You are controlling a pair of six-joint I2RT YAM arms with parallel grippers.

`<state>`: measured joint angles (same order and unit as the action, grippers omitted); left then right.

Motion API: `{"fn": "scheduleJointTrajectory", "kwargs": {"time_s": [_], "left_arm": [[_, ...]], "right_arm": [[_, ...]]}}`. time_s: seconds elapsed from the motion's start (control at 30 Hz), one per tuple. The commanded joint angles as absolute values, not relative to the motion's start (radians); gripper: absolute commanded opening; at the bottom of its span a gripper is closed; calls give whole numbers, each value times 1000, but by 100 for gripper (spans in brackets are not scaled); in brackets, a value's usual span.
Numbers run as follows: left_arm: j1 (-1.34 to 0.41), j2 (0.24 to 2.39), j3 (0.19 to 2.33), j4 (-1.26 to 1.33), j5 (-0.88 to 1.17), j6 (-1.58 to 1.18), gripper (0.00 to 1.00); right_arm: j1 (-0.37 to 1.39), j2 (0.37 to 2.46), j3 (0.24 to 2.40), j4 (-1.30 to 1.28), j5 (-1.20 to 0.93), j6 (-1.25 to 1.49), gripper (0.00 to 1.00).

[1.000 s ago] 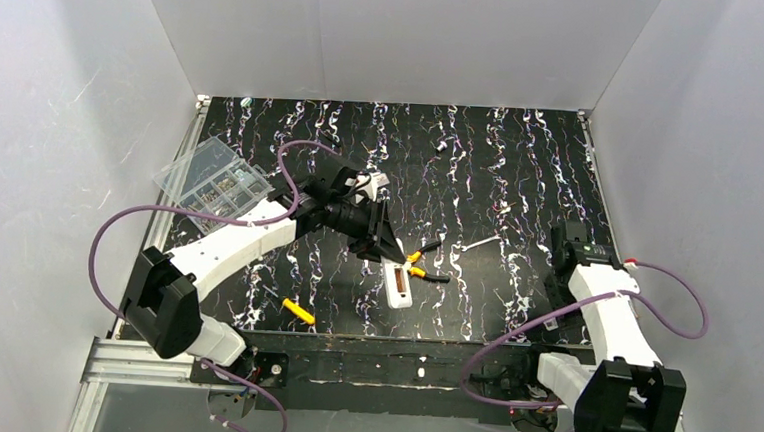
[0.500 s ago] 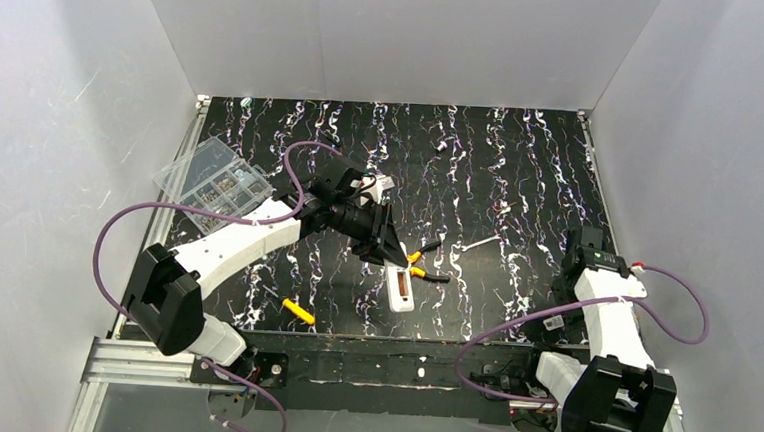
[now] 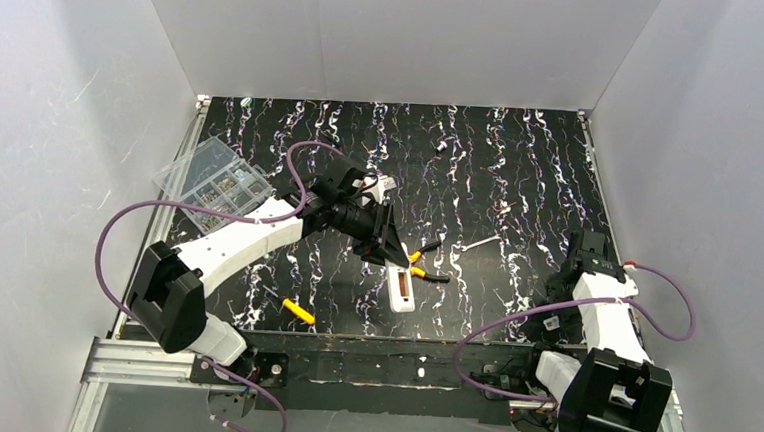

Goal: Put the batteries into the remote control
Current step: Move the battery cover to the center of the board.

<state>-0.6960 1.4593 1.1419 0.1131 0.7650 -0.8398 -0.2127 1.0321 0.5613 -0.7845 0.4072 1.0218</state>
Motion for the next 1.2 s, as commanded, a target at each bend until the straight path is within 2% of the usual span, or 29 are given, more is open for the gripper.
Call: {"fn": "scheduleJointTrajectory", "kwargs": {"time_s": [0.0,0.27,0.43,0.5,0.6,0.77,0.83,1.17], "left_arm": [[-701,1479,1182,57,819,-831,0],[-701,1492,1191,55,819,-834,0],[-702,1498,1200,53,822,-836,0],[-702,1500,1201,54,822,-836,0],[-703,1503,1204,51,825,-837,0],[-705,1502,1211,41,823,-833,0],[-705,1499,1211,33,821,-828,0],[-705,1510,1210,32,822,-827,0]], "right_arm": [[-226,1038,549,-742,386,1011,74],[-229,1007,592,-768,386,992,70],[-229,989,652,-885,484,1068,71],[-229,1020,678,-939,508,1108,65],[-230,1107,721,-1013,529,1159,36],[-240,1211,719,-1045,513,1210,6],[-244,1210,702,-1034,499,1217,1],[-283,1231,681,-1019,518,1200,1]]}}
